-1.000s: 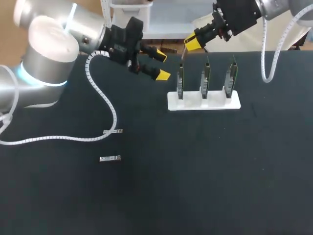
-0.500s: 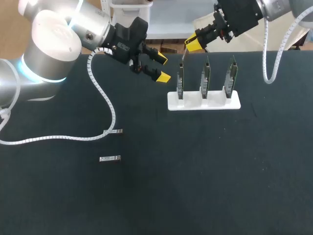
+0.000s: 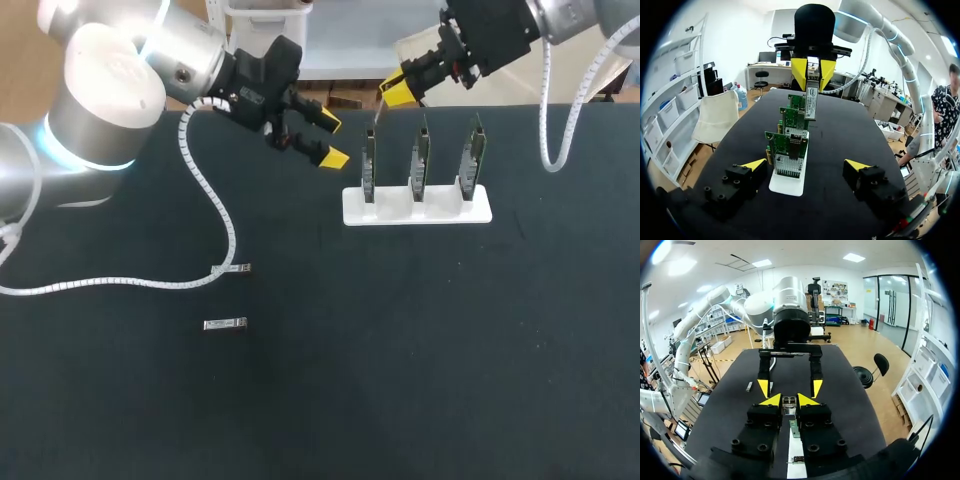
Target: Pick up the optical module with the left hand, and insert it into the network port with the right hand.
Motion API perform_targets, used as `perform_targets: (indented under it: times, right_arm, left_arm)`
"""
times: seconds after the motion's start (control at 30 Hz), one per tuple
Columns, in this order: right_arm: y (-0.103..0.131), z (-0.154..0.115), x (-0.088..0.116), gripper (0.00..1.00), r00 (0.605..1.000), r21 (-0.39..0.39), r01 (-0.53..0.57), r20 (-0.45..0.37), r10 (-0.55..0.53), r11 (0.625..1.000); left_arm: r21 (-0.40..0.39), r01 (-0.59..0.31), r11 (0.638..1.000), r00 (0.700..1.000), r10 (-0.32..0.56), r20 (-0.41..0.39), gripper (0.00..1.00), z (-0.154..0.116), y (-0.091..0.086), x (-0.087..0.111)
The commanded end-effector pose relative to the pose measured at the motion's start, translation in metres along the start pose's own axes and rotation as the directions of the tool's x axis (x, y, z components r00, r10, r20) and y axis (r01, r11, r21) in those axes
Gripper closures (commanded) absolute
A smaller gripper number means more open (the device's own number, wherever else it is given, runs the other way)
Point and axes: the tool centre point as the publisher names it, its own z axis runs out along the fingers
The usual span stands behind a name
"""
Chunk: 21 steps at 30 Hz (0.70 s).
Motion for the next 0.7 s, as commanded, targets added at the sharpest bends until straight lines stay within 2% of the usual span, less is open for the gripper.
perform_targets:
  times: [0.03,0.1,0.7]
  right_arm:
    - [0.002,0.0,-0.001,1.0,0.999,0.042,0.042,-0.012,-0.042,0.998]
    - [0.002,0.003,0.0,1.0,0.993,0.061,0.104,-0.058,-0.101,0.993]
    - [0.002,0.014,0.003,1.0,0.981,0.046,0.15,-0.131,-0.143,0.988]
  left_arm:
    - [0.0,-0.018,1.0,1.0,0.018,0.02,0.0,-0.002,0.003,0.001]
    - [0.0,-0.018,1.0,1.0,0.018,0.02,0.0,-0.002,0.003,0.001]
    - [0.0,-0.018,1.0,1.0,0.018,0.02,0.0,-0.002,0.003,0.001]
